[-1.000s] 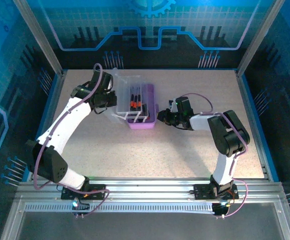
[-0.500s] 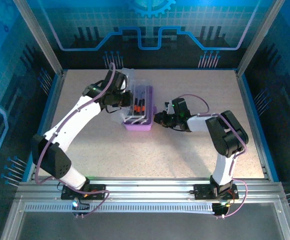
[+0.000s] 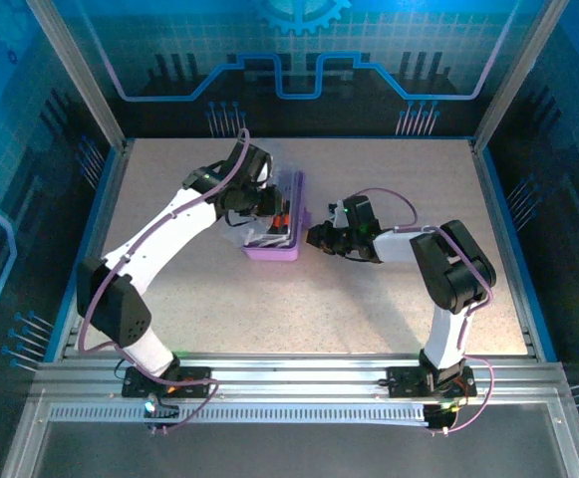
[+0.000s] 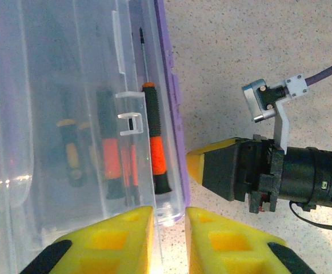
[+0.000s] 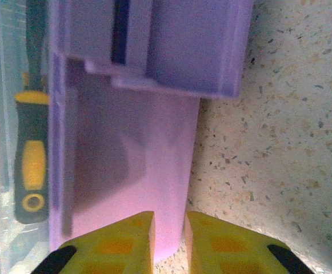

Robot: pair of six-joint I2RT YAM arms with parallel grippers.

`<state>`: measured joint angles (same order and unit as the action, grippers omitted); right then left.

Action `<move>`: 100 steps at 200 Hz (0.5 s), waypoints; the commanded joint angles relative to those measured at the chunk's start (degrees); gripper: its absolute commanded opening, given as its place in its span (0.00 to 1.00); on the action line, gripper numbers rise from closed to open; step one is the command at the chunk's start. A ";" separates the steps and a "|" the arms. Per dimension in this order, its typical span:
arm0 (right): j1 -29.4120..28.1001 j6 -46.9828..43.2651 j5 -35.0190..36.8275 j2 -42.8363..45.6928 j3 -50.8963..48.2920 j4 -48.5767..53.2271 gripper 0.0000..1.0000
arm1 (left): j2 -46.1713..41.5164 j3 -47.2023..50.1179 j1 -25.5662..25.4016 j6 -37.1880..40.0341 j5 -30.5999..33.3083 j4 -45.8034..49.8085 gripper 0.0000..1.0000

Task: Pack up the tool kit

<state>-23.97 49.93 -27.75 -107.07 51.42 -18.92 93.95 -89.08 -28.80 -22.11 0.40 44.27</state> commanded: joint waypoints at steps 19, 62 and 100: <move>-0.12 -0.82 -1.14 -0.83 -0.09 0.55 0.23 | 1.91 0.69 -0.15 -1.28 -1.63 1.81 0.23; 0.19 -0.92 -1.16 -0.10 -0.57 0.53 0.23 | 1.93 -0.22 -0.75 -1.45 -3.48 1.26 0.24; 1.11 -1.22 -1.02 1.40 -2.45 0.72 0.23 | 1.70 -0.81 -0.87 -1.28 -4.06 1.21 0.27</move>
<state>-23.83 49.93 -27.73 -107.07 51.35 -18.92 95.81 -88.95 -29.12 -22.59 -1.96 44.71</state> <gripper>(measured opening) 0.225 0.252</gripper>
